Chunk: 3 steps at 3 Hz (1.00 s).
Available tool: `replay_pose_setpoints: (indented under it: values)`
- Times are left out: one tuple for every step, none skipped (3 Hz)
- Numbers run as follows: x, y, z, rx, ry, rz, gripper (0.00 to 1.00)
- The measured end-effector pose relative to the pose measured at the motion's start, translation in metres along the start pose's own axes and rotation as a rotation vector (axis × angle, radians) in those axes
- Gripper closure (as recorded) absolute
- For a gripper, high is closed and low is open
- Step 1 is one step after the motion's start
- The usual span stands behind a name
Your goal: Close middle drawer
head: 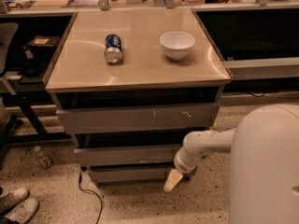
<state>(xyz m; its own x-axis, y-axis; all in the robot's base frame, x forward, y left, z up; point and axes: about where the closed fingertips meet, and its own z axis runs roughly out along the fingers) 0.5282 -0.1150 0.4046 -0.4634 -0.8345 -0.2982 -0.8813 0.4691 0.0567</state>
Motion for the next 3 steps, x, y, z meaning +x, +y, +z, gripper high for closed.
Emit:
replay_pose_setpoints:
  values:
    - [0.0,0.0,0.0,0.0,0.0,0.0,0.19]
    - [0.0,0.0,0.0,0.0,0.0,0.0,0.42]
    - [0.0,0.0001,0.0001,0.0,0.0,0.0,0.65]
